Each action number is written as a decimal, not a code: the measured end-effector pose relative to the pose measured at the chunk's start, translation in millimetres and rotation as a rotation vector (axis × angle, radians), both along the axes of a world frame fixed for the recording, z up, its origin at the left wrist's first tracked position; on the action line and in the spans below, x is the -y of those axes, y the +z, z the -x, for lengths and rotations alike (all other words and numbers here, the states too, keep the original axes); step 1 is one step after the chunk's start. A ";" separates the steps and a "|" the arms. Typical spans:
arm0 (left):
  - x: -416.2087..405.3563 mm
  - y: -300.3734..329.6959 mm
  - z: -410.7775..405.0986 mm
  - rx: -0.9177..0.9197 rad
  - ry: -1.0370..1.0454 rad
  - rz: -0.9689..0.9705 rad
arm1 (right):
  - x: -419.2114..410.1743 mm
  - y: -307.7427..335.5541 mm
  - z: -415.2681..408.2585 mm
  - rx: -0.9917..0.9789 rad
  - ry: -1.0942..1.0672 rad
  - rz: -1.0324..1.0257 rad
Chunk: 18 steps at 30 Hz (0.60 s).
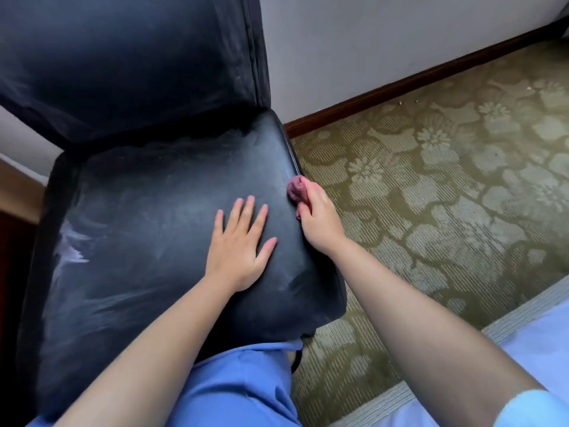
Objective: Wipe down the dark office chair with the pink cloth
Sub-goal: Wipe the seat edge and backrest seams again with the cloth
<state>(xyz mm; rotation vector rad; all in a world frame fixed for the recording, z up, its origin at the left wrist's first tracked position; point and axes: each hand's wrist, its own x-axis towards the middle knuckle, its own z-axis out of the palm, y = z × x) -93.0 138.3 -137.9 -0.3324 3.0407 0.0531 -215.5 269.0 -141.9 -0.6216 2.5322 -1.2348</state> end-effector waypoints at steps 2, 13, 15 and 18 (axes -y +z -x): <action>-8.8 0.5 -4.4 0.052 0.192 -0.004 | -6.9 -0.3 -13.0 0.062 -0.042 0.084; -5.8 10.6 -27.8 0.218 0.193 -0.176 | -14.8 1.0 -68.8 0.128 -0.176 0.034; 3.9 12.2 -27.5 0.251 0.159 -0.183 | -8.3 2.7 -77.5 0.119 -0.196 0.000; 17.0 15.4 -23.6 0.348 0.086 -0.216 | -3.2 1.5 -84.0 0.144 -0.236 -0.034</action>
